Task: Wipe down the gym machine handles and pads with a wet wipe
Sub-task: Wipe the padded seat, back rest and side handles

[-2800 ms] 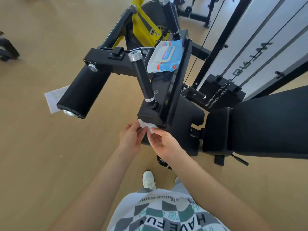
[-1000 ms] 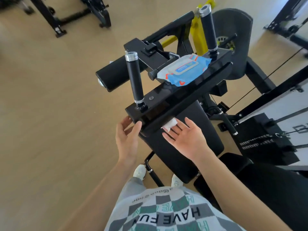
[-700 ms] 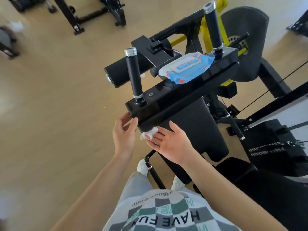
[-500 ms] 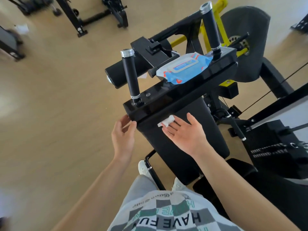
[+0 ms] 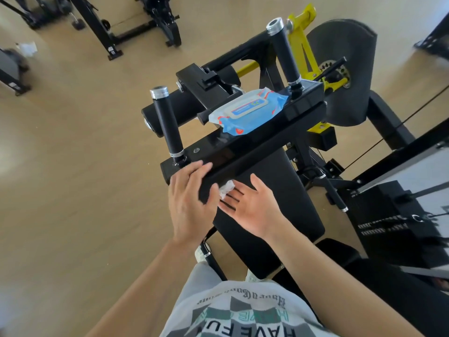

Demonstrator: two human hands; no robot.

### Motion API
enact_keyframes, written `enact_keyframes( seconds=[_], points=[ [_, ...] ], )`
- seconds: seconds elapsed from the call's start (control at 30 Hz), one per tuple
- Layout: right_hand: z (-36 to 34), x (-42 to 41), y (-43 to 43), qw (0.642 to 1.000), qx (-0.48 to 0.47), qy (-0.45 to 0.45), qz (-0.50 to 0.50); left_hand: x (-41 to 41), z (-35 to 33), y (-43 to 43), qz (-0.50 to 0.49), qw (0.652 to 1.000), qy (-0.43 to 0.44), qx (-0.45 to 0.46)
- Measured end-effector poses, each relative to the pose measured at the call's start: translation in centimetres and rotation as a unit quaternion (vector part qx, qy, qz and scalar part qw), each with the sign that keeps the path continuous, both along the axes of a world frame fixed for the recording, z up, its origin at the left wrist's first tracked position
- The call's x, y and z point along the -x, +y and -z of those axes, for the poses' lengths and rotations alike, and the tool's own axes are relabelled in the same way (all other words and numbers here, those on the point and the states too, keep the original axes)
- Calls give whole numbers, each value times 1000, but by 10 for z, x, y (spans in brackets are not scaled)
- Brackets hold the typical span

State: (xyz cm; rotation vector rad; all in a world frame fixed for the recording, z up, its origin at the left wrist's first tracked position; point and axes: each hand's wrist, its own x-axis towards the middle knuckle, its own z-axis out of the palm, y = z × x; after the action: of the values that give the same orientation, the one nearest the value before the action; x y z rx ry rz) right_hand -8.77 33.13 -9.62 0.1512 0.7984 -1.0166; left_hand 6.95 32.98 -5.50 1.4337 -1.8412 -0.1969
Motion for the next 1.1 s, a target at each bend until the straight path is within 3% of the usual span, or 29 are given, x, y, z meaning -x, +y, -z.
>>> enact_keyframes(
  seconds=[0.17,0.27,0.4,0.67,0.93,1.1],
  points=[
    [1,39,-15,997,-3,21,74,7,2,-60,96,964,-249,22],
    [5,55,-24,993,-1,19,116,5,8,-78,86,949,-304,18],
    [7,51,-26,992,8,20,127,2,15,-78,74,951,-298,39],
    [9,18,-11,999,-3,-24,41,6,17,-79,57,961,-267,41],
    [9,87,-39,982,3,14,187,12,19,-75,34,965,-253,54],
    [8,82,-44,982,8,38,187,15,17,-74,21,969,-243,40]
  ],
)
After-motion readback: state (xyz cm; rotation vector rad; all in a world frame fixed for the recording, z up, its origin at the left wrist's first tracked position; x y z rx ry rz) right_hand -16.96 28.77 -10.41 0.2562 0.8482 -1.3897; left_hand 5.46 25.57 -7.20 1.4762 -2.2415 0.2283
